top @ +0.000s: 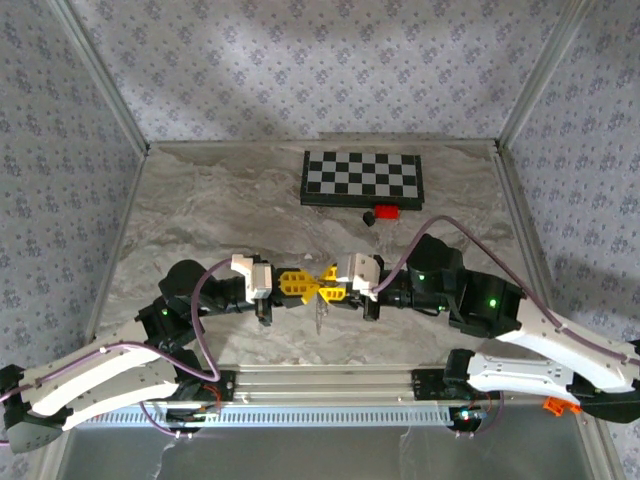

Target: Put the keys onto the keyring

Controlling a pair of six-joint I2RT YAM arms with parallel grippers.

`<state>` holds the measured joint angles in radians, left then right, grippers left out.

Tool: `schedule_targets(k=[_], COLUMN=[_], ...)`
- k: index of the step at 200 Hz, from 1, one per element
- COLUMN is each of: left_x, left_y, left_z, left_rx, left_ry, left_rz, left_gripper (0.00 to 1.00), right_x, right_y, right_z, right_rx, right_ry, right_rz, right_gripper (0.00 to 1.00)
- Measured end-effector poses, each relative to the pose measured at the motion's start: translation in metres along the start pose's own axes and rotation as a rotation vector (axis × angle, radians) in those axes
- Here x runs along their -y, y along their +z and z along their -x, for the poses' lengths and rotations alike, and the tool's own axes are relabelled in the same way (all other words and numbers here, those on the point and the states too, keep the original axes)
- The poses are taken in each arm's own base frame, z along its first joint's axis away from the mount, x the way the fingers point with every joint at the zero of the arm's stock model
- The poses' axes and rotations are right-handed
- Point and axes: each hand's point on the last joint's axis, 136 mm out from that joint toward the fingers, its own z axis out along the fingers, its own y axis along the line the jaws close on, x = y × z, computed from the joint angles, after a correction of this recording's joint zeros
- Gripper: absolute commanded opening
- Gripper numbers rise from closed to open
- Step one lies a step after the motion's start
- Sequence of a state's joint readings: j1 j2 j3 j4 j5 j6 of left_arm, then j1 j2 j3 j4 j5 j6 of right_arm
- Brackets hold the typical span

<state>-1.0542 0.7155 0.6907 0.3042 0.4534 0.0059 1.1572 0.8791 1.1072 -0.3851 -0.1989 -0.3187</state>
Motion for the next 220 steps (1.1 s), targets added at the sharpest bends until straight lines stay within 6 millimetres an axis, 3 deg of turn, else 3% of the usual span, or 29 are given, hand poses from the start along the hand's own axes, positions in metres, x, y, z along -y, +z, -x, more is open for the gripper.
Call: schedule_targets(k=[47,96,128,156,171,191,220], left_x=[0.0,-0.004,-0.013,-0.02,-0.022,-0.022,-0.022], left_y=[0.0,0.0,0.003,0.003,0.002,0.0,-0.001], left_z=[0.0,-0.007,-0.013,-0.028,-0.037,-0.047,-0.05], left_rx=[0.0,-0.044,-0.137,-0.232,-0.285,-0.33,-0.343], left_ry=[0.0,0.013,0.03,0.035,0.031,0.036,0.041], left_rz=[0.002,0.02,0.057,0.088,0.096,0.098,0.098], left_gripper=[0.0,0.0,0.18,0.19,0.08,0.0,0.0], right_x=[-0.001,0.0,0.005,0.007,0.006,0.007,0.007], right_y=[-0.002,0.0,0.001,0.006,0.01,0.012,0.013], right_z=[0.0,-0.006,-0.012,-0.025,-0.035,-0.044,-0.047], right_rx=[0.015,-0.002,-0.032,-0.11,-0.158,-0.207,-0.231], right_ry=[-0.001,0.004,0.001,-0.009,-0.014,-0.02,-0.027], right_rz=[0.002,-0.011,-0.042,-0.052,-0.052,-0.055,-0.051], right_gripper=[0.0,0.0,0.0,0.0,0.0,0.0,0.0])
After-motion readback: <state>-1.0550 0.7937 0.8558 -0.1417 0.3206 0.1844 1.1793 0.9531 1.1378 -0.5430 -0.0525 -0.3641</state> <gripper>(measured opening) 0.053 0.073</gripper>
